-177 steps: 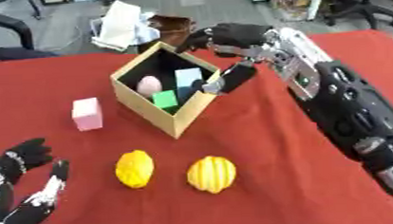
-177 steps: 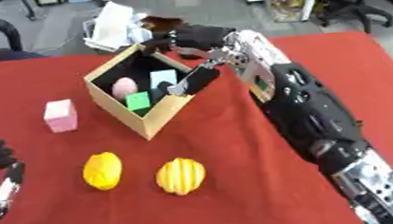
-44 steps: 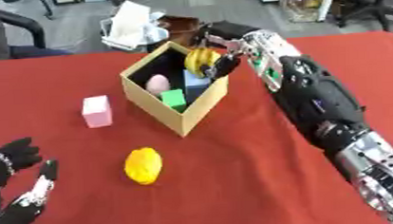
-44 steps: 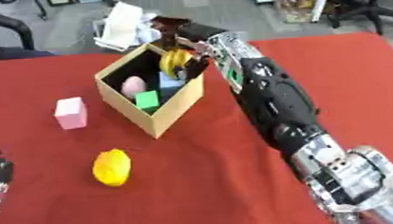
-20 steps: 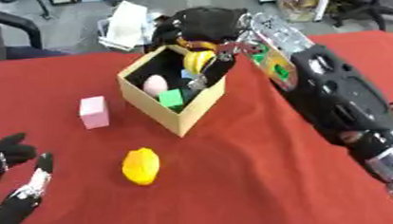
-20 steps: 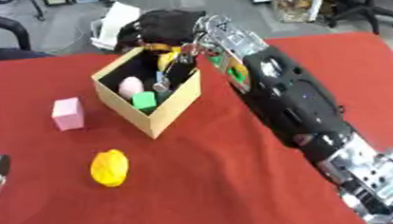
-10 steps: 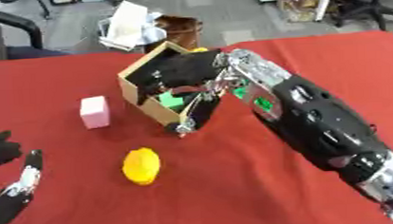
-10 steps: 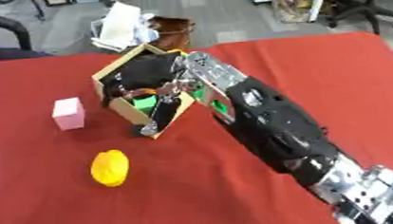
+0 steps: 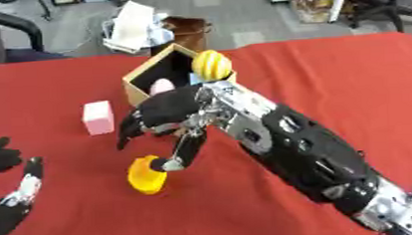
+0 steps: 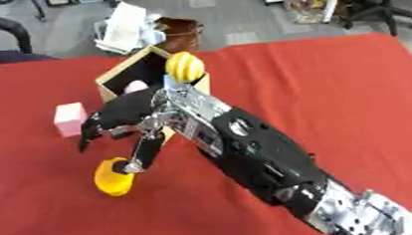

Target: Pick up objects on the table and place them in the box.

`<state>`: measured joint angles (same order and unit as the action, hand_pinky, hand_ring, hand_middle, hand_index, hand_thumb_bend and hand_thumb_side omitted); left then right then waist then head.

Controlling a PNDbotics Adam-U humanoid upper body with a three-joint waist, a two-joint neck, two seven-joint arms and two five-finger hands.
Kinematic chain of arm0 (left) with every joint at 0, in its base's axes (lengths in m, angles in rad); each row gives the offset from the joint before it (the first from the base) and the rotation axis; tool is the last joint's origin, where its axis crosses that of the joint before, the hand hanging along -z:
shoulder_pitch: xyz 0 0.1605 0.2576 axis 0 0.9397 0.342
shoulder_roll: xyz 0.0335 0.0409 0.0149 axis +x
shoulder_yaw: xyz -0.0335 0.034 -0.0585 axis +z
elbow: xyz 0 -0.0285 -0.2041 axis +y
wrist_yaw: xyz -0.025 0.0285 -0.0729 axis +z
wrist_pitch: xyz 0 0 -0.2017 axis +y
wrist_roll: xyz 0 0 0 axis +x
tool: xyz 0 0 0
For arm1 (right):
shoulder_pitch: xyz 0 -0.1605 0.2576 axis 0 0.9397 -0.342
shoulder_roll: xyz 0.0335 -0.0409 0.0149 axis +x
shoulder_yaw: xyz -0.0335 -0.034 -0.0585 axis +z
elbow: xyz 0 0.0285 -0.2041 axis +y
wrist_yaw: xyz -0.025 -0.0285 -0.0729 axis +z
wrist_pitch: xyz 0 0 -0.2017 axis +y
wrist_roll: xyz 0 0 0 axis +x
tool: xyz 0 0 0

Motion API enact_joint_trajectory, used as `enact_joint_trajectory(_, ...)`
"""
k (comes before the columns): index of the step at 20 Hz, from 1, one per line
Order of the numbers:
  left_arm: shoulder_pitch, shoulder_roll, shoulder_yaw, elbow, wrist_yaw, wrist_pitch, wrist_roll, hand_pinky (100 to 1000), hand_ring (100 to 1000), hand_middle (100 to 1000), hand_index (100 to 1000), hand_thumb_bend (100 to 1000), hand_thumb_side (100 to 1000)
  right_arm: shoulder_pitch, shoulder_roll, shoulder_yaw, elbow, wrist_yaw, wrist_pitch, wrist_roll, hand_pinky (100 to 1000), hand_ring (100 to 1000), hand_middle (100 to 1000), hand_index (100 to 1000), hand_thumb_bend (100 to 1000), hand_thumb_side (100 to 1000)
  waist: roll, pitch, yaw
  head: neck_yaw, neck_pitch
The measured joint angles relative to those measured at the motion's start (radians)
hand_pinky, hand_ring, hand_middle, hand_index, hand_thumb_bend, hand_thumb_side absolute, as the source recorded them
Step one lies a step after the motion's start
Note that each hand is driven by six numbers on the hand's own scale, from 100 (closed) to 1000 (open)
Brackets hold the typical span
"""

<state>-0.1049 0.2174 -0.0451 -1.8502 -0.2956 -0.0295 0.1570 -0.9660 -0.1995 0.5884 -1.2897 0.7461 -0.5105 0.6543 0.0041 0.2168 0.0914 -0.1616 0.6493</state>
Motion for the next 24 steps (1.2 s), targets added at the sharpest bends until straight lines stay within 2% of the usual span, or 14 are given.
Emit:
enact_joint_trajectory(7, 0.0, 0.0, 0.0, 0.0, 0.0, -0.002, -0.002, 748, 650, 599, 808, 387, 423, 0.042, 0.026, 0.01, 0.004, -0.024, 0.038, 0.038, 824, 789, 816, 899, 167, 270, 0.0, 0.0, 0.002, -0.006, 0.0)
enact_joint_trajectory(11, 0.0, 0.0, 0.0, 0.0, 0.0, -0.003, -0.003, 749, 650, 599, 808, 387, 424, 0.052, 0.035, 0.004, 0.042, 0.014, 0.03, 0.03, 834, 801, 830, 924, 263, 285, 0.0, 0.0, 0.003, -0.007, 0.0)
enact_joint_trajectory(15, 0.0, 0.0, 0.0, 0.0, 0.0, -0.005, -0.005, 749, 650, 599, 808, 387, 425, 0.052, 0.038, -0.014, 0.083, 0.076, 0.009, 0.009, 839, 806, 834, 922, 281, 277, 0.0, 0.0, 0.003, -0.008, 0.0)
enact_joint_trajectory(20, 0.0, 0.0, -0.001, 0.001, 0.0, -0.006, -0.006, 749, 650, 599, 809, 386, 425, 0.052, 0.054, -0.028, 0.127, 0.151, -0.027, -0.027, 837, 801, 820, 831, 272, 192, 0.0, 0.0, 0.006, -0.011, 0.0)
enact_joint_trajectory(24, -0.001, 0.0, -0.001, 0.001, 0.0, -0.006, -0.007, 749, 650, 599, 809, 386, 425, 0.05, 0.064, -0.04, 0.145, 0.19, -0.059, -0.059, 830, 786, 779, 620, 228, 114, 0.0, 0.0, 0.007, -0.012, 0.0)
